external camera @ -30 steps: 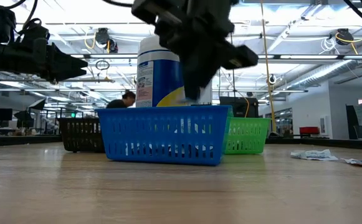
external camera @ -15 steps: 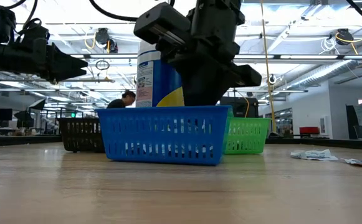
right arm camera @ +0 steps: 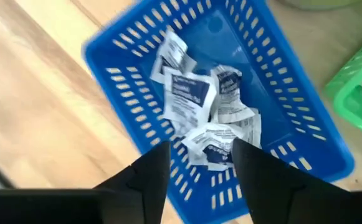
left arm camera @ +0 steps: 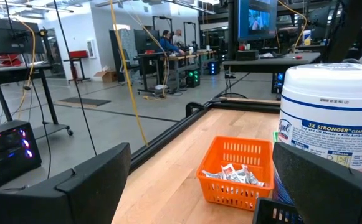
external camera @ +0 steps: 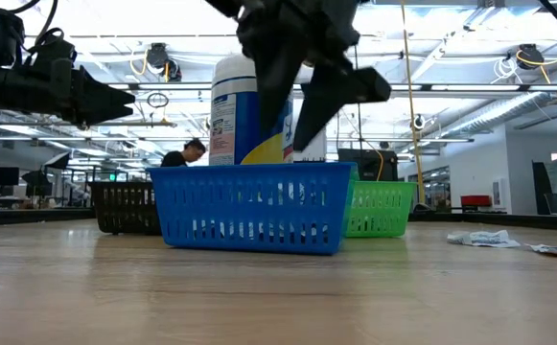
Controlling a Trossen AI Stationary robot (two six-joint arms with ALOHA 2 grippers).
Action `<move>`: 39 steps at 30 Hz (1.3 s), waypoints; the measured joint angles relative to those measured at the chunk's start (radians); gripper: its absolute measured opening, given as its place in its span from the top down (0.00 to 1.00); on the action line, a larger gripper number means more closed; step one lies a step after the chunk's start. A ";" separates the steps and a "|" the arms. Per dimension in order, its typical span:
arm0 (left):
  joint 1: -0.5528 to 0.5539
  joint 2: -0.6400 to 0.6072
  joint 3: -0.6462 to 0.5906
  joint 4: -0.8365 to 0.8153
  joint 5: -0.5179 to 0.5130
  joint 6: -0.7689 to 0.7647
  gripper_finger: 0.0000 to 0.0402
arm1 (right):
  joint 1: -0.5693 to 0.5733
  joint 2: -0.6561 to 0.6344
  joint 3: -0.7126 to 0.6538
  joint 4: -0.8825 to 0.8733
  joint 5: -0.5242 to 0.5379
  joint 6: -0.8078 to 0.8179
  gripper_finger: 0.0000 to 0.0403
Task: Pick & Place First Aid Supplies
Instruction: Put the blue alcohol pad into the blue bin
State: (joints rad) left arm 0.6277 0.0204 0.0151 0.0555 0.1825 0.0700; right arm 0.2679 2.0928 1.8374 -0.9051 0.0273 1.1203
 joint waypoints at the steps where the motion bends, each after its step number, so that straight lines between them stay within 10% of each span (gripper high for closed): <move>1: 0.000 0.000 0.000 0.000 0.000 0.000 0.01 | -0.001 -0.009 0.001 0.000 0.000 0.005 0.57; 39: 0.000 0.000 0.000 0.000 0.000 0.000 0.01 | 0.271 -0.511 -0.550 -0.030 0.187 0.335 0.66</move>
State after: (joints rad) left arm 0.6277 0.0204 0.0152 0.0554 0.1825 0.0703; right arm 0.5388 1.5816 1.2874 -0.9348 0.2138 1.4557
